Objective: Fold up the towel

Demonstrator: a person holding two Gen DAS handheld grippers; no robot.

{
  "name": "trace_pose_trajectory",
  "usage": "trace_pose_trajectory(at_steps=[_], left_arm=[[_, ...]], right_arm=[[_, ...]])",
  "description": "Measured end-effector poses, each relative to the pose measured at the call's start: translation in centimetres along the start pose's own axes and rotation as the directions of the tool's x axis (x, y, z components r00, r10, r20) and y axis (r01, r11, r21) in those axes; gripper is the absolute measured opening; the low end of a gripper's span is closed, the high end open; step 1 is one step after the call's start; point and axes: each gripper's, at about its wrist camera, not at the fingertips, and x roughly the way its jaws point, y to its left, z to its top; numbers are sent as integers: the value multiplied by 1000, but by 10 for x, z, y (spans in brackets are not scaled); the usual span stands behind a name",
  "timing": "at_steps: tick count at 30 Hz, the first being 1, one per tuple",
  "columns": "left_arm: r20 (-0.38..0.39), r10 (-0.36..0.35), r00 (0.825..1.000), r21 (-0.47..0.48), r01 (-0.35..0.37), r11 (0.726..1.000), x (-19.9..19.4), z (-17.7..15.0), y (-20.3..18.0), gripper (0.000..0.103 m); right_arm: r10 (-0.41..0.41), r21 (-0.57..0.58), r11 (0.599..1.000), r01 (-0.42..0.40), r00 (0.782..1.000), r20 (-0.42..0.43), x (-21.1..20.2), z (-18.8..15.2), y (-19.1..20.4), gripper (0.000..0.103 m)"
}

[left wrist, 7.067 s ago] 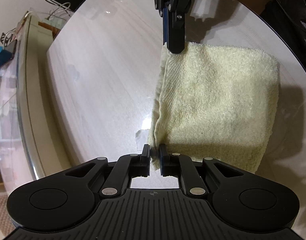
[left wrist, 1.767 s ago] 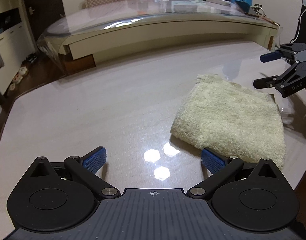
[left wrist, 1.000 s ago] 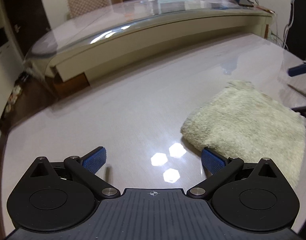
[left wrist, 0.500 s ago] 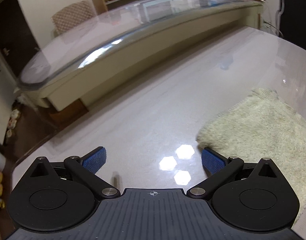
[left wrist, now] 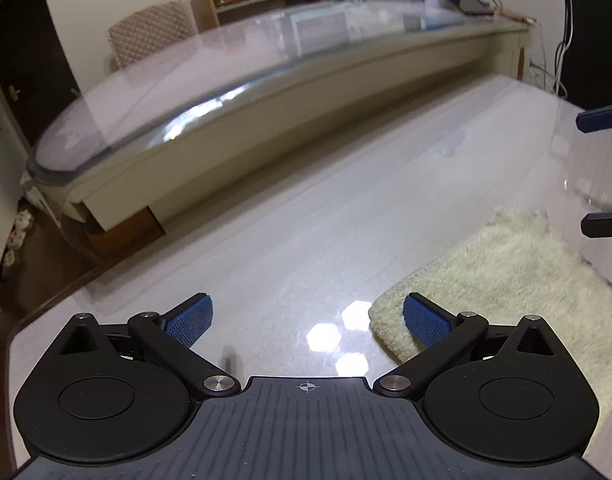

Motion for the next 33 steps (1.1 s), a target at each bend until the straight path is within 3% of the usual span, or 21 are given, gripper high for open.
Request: trace_pose_trajectory(at_steps=[5, 12, 19, 24, 33], left_arm=[[40, -15, 999, -64, 18, 998, -10, 2, 13, 103], [4, 28, 1000, 0, -28, 1000, -3, 1, 6, 103], [5, 20, 1000, -25, -19, 1000, -2, -4, 7, 103], [22, 43, 999, -19, -43, 999, -20, -5, 3, 103], [28, -40, 999, 24, 39, 999, -75, -40, -35, 103]], right_arm=[[16, 10, 1000, -17, 1000, 12, 13, 8, -7, 101], [11, -33, 999, -11, 1000, -8, 44, 13, -11, 101], [22, -35, 999, -22, 1000, -12, 50, 7, -15, 103], [50, 25, 998, -50, 999, 23, 30, 9, -22, 103], [117, 8, 993, -117, 992, 40, -24, -16, 5, 103]])
